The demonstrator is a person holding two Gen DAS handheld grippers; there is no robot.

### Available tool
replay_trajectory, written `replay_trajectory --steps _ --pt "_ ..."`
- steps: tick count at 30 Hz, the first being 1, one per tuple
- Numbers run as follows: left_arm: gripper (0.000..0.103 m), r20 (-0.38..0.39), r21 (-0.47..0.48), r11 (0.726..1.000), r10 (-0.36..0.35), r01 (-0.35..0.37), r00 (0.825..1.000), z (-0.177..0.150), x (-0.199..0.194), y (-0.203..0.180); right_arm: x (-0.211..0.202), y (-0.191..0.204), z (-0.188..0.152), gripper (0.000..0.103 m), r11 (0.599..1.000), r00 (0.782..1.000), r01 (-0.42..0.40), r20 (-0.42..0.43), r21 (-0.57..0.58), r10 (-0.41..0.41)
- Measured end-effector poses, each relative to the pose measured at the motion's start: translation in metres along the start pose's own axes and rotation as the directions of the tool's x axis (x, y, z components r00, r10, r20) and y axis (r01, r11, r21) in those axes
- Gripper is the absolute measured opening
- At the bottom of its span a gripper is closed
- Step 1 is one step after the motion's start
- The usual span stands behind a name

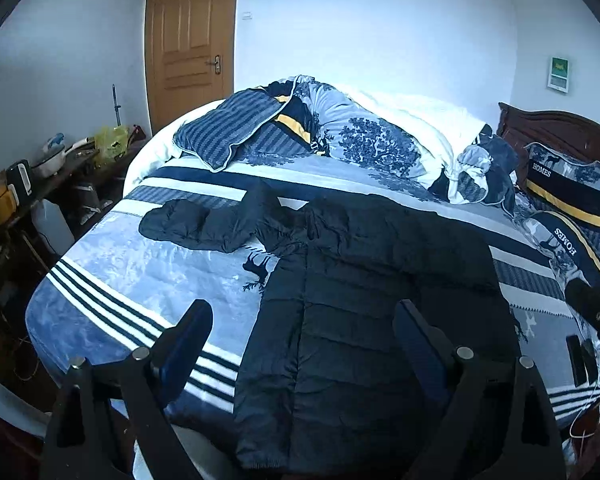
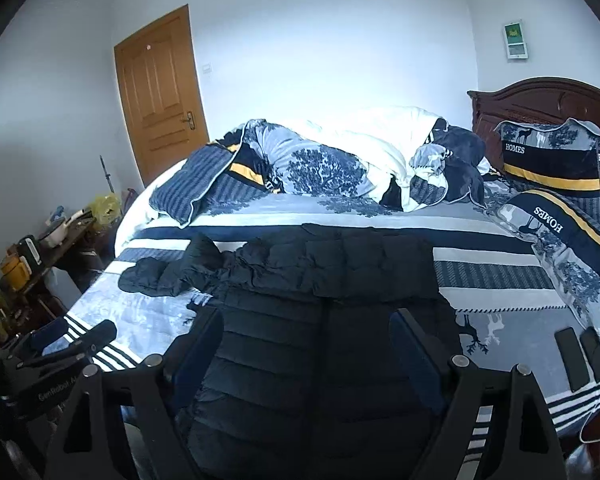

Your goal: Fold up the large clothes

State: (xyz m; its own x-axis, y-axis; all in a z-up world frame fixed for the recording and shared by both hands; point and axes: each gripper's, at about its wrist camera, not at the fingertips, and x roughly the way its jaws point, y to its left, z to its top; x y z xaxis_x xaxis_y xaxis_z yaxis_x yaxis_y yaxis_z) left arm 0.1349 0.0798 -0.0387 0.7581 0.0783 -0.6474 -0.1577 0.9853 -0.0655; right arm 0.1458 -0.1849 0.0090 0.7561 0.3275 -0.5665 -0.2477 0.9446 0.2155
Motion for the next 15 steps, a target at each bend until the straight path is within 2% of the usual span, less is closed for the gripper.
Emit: replay_trajectory --steps 7,15 --pt "0.092 -0.037 -0.019 1.000 0.017 -0.018 0.999 0.014 0.048 0.006 0.054 0.001 0.005 0.087 1.000 0.999 -0.010 -0.044 -0.015 0.010" --pt "0.092 -0.072 -0.045 0.999 -0.015 0.012 0.997 0.023 0.094 0.021 0.098 0.015 0.015 0.087 0.999 0.997 -0.027 -0.067 -0.032 0.025"
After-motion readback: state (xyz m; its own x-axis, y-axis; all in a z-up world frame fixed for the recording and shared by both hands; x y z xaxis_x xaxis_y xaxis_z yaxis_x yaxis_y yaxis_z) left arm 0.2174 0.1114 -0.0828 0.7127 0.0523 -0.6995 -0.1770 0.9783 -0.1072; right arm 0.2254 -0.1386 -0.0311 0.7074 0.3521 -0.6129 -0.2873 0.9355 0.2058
